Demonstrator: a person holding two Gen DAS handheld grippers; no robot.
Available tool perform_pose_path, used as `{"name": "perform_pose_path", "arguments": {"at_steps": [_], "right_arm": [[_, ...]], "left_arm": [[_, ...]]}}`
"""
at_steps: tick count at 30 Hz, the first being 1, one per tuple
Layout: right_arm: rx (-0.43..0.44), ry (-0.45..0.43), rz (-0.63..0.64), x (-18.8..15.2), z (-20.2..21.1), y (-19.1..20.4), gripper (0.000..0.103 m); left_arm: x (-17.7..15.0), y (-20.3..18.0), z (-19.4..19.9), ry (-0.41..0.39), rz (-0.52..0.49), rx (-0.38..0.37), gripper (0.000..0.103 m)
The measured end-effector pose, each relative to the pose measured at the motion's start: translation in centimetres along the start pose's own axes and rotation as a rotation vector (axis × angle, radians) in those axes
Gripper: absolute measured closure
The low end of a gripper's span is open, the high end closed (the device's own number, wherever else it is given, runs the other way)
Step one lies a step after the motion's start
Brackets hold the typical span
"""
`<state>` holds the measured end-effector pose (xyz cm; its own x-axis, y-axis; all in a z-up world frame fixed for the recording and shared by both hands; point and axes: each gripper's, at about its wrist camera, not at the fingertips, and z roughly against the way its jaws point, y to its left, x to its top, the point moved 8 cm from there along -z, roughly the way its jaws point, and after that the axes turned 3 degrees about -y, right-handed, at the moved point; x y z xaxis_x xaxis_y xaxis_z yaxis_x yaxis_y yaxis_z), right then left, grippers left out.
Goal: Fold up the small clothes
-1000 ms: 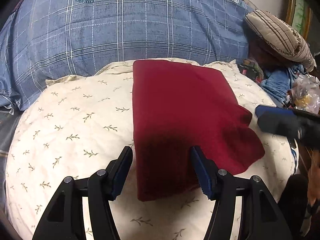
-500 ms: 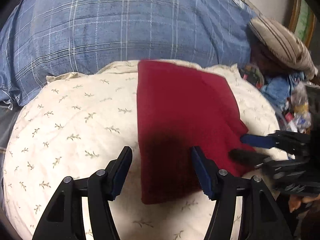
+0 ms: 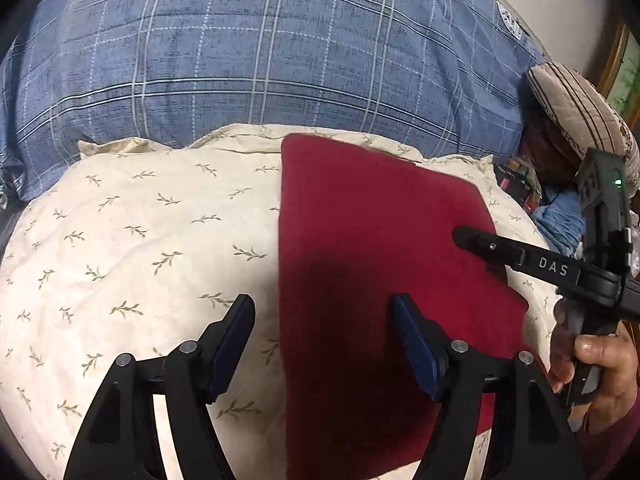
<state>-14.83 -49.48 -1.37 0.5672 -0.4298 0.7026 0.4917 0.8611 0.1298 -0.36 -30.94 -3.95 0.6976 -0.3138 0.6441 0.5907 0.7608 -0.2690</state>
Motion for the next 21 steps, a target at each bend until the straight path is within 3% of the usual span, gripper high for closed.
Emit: {"name": "perform_pose_path", "arguments": {"at_steps": [3, 8, 10, 12, 13, 14, 19, 21], "right_arm": [[-0.041, 0.004, 0.017, -0.7, -0.4, -1.2, 0.08], [-0.01, -0.016, -0.033, -1.2, 0.3, -1.7, 0.079], [0.04, -0.029, -0.094, -1.5, 1.2, -1.9, 0.071], [0.1, -0.051, -0.16, -1.8, 2.4, -2.2, 0.046], [0.115, -0.06, -0.18, -1.9, 2.7, -2.3, 0.021], [0.128, -0.068, -0.199, -1.9, 2.8, -2.5, 0.011], [0.168, 0.011, -0.234, -3.4, 0.5, -3.2, 0.011], [0.216, -0.009, -0.26, -3.3, 0.0, -3.3, 0.01]], "left_arm": [[-0.2, -0.3, -1.0, 0.0, -0.007, -0.012, 0.027], [-0.4, -0.7, -1.8, 0.001, -0.026, -0.002, 0.027], [-0.3, -0.7, -1.6, -0.004, -0.026, 0.0, 0.027], [-0.1, -0.7, -1.3, -0.01, -0.007, -0.028, 0.027], [0.0, -0.5, -1.3, -0.009, 0.011, -0.048, 0.027], [0.1, -0.3, -1.4, -0.004, 0.026, -0.064, 0.027], [0.5, 0.6, -3.2, 0.046, 0.099, -0.135, 0.024], [0.5, 0.8, -4.1, 0.06, 0.111, -0.158, 0.021]]}}
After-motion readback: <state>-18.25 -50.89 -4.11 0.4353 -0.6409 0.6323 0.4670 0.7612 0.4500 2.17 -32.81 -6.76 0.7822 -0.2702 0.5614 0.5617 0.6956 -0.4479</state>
